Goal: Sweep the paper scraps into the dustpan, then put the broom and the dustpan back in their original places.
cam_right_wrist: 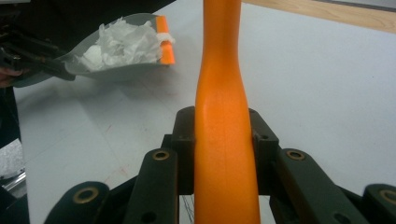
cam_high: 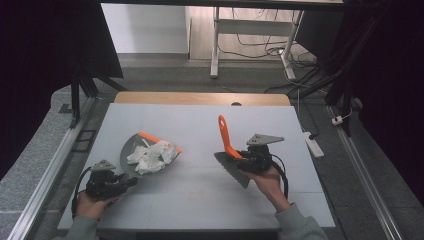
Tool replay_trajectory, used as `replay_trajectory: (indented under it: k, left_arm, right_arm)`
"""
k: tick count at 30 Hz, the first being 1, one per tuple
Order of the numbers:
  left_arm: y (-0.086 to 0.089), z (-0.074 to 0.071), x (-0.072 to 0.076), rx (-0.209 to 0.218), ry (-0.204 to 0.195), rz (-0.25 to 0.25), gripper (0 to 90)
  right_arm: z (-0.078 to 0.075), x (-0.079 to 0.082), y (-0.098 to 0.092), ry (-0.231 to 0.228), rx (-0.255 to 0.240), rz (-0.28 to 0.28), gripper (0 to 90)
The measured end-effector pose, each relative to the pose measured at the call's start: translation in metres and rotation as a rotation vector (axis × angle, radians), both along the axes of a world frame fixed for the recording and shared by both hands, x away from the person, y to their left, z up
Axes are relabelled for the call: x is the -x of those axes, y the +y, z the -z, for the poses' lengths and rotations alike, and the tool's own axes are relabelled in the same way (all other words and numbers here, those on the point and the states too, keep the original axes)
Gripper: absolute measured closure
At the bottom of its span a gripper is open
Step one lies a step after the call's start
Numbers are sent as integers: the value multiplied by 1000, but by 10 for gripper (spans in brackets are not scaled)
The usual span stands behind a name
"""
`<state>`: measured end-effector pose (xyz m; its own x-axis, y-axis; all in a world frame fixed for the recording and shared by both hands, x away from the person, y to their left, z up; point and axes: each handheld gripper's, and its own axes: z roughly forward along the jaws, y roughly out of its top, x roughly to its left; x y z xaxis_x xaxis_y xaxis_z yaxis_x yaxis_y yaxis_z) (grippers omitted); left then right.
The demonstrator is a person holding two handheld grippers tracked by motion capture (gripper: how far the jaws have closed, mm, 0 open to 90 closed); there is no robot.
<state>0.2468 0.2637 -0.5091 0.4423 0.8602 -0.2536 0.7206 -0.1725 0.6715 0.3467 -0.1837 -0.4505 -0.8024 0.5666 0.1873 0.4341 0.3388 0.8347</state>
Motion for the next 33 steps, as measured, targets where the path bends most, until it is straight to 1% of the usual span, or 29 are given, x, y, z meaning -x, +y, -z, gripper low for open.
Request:
replay_trajectory:
  k: [7, 13, 15, 17, 22, 25, 27, 29, 32, 33]
  left_arm:
    - [-4, 0, -3, 6, -1, -43, 619]
    - [-9, 0, -5, 2, 1, -83, 618]
    - [-10, 0, -5, -2, 1, -95, 618]
    - [-12, 1, -6, -9, 2, -111, 619]
    - [-16, 4, -11, -21, 17, -161, 618]
    - [-20, 6, -14, -14, 31, -186, 618]
    - [-23, 8, -17, -21, 35, -208, 618]
    - [-26, 9, -19, -39, 36, -232, 618]
    - [-29, 11, -21, -29, 39, -253, 618]
    - [-30, 11, -21, -34, 39, -257, 618]
  right_arm:
    - [3, 4, -12, 17, -2, -8, 701]
    - [7, 6, -20, 34, 5, -19, 701]
    - [6, 7, -22, 31, 7, -23, 701]
    - [5, 7, -26, 32, -1, -24, 700]
    - [4, 8, -32, 33, -3, -25, 701]
    - [4, 9, -34, 37, -1, -22, 700]
    - [4, 10, -35, 34, 2, -22, 700]
    - [4, 10, -36, 37, 5, -26, 701]
    - [5, 10, -38, 45, 5, -26, 701]
    - [5, 10, -39, 49, 4, -25, 701]
